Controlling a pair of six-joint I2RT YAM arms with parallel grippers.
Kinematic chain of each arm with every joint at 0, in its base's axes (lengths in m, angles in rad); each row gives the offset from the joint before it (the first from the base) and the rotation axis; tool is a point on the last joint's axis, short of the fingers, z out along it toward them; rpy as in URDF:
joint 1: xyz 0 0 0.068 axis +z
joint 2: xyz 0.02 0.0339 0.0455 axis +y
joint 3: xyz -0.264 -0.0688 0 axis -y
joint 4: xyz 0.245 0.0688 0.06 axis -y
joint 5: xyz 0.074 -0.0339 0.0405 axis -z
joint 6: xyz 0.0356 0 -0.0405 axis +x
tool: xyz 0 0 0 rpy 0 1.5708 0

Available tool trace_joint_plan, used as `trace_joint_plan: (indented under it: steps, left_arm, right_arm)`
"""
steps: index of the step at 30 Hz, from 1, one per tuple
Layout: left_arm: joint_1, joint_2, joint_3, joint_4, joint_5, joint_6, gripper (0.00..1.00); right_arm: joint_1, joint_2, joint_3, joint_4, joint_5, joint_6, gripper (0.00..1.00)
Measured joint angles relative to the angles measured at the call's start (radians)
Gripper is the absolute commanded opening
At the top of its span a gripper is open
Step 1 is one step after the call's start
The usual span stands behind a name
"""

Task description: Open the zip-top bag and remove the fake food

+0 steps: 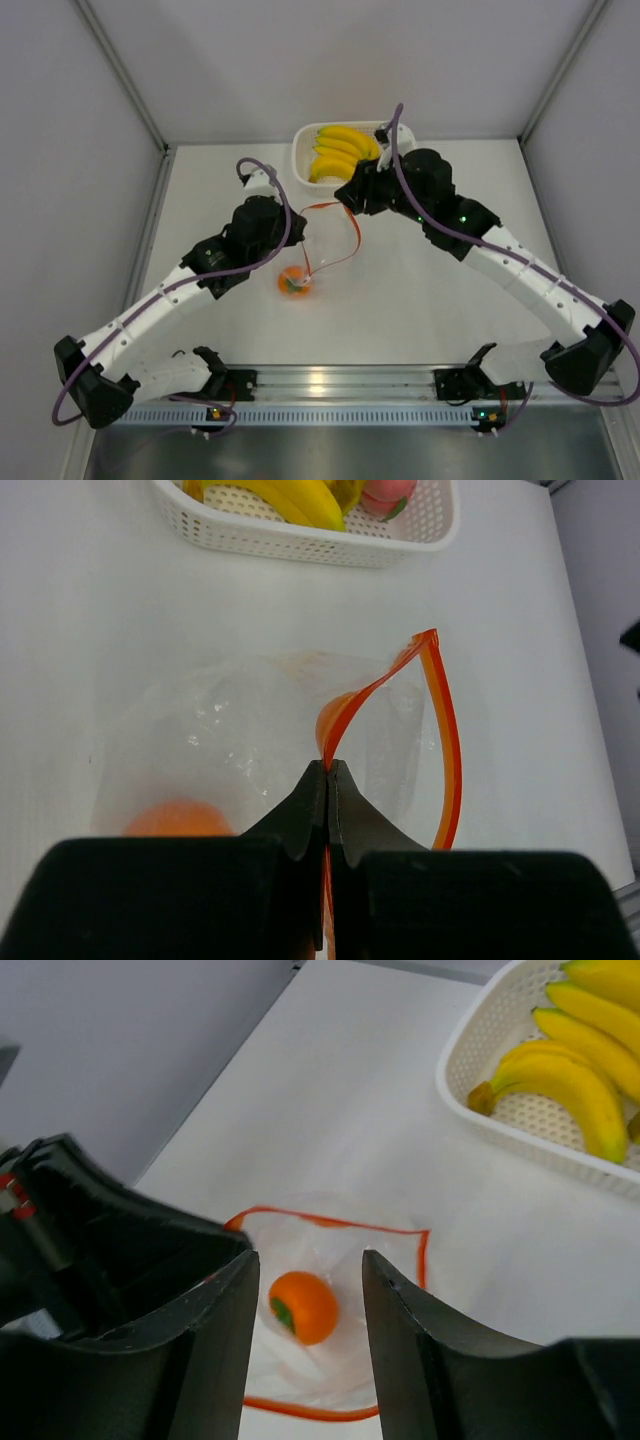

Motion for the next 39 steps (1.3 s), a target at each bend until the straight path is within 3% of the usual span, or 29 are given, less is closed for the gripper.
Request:
trace_joint_plan:
  steps: [7, 15, 24, 39]
  left_arm:
    - [0.0, 0.002, 0.0, 0.079, -0.042, -0.097, 0.0]
    - [0.0, -0.006, -0.068, 0.164, -0.066, -0.216, 0.0]
    - [0.0, -0.046, -0.191, 0.173, -0.056, -0.294, 0.0]
    - [0.0, -0.114, -0.279, 0.193, -0.035, -0.332, 0.0]
  right_arm:
    - [0.16, -0.115, -0.061, -0.055, 0.132, 0.075, 0.39]
    - [0.218, 0.008, -0.109, -0.054, 0.275, 0.185, 0.38]
    - [0.246, 0.243, -0.095, -0.093, 0.413, 0.255, 0.46]
    - [0.292, 0.346, -0.119, -0.092, 0.474, 0.315, 0.55]
